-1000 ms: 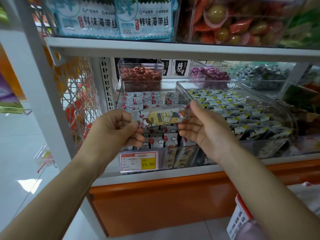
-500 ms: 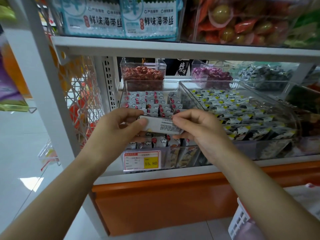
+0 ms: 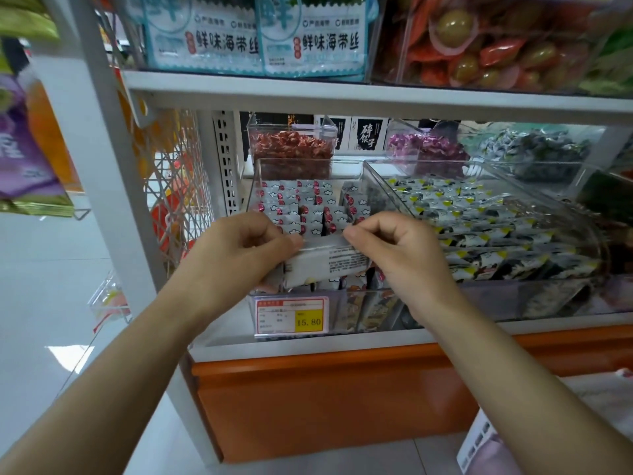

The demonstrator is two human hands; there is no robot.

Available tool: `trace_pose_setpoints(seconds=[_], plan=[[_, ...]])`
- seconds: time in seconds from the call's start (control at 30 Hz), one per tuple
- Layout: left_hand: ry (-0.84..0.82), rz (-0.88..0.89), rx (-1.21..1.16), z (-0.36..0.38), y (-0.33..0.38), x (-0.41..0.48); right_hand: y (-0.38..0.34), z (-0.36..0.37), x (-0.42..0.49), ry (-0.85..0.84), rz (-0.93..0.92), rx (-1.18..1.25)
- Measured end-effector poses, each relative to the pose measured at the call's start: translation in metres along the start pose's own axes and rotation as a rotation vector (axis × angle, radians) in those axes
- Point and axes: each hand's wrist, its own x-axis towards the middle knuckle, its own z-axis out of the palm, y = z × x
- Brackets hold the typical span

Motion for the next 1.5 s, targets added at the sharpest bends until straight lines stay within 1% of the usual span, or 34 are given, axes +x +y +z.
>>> trace_pose_setpoints(seconds=[0.2,0.27,0.33,0.4,0.43,0.53,0.63,0.7,0.8,0.9,0.97,1.0,1.07,1.1,1.13,1.2,1.3,1.37,1.43,1.5], plan=[[0.057,0.106,0.198,-0.007,0.001,0.0,-0.002,0.002,-0.002,-0.04,-0.011,0.03],[0.052,0.122,0.215,-0.006,0.001,0.0,-0.001,0.003,-0.002,-0.019,-0.012,0.03],[0.0,0.106,0.17,-0.005,0.002,-0.001,0.001,0.002,-0.002,0.012,-0.002,0.019],[-0.069,0.081,0.12,-0.004,0.002,-0.002,0.002,0.0,0.0,0.003,0.055,0.05],[-0.084,0.082,0.118,-0.004,0.002,-0.002,0.002,-0.002,0.001,-0.032,0.113,0.109],[-0.086,0.107,0.126,-0.004,0.001,-0.001,0.0,-0.011,0.008,-0.179,0.279,0.292],[-0.093,0.117,0.124,-0.001,0.0,-0.001,0.001,-0.016,0.013,-0.244,0.336,0.367],[-0.083,0.13,0.143,0.001,-0.001,-0.001,0.005,-0.015,0.013,-0.237,0.341,0.376],[-0.02,0.147,0.134,0.001,-0.002,0.001,0.01,-0.012,0.014,-0.213,0.323,0.424],[0.086,0.136,0.093,0.0,-0.004,0.005,0.01,-0.011,0.015,-0.269,0.235,0.51],[0.149,0.141,0.058,0.0,-0.004,0.008,0.009,-0.01,0.016,-0.264,0.166,0.415],[0.184,0.156,0.063,0.0,-0.004,0.009,0.009,-0.009,0.017,-0.222,0.143,0.368],[0.291,0.233,0.189,-0.005,-0.004,0.012,0.009,-0.007,0.02,-0.086,0.128,0.376],[0.339,0.288,0.306,-0.009,-0.005,0.014,0.009,-0.007,0.022,-0.016,0.128,0.396],[0.35,0.337,0.442,-0.013,-0.008,0.016,0.009,-0.007,0.024,0.041,0.123,0.391],[0.251,0.364,0.708,-0.016,-0.016,0.019,0.009,-0.006,0.026,0.099,0.106,0.319],[0.077,0.282,0.985,-0.01,-0.03,0.014,0.008,0.004,0.031,0.115,0.082,0.191],[0.036,0.279,1.03,-0.007,-0.037,0.01,0.005,0.013,0.036,0.112,0.054,0.143],[0.04,0.275,0.996,-0.009,-0.04,0.009,0.002,0.024,0.042,0.078,-0.002,0.056],[0.045,0.274,0.945,-0.011,-0.041,0.008,-0.001,0.036,0.048,0.019,-0.07,-0.083]])
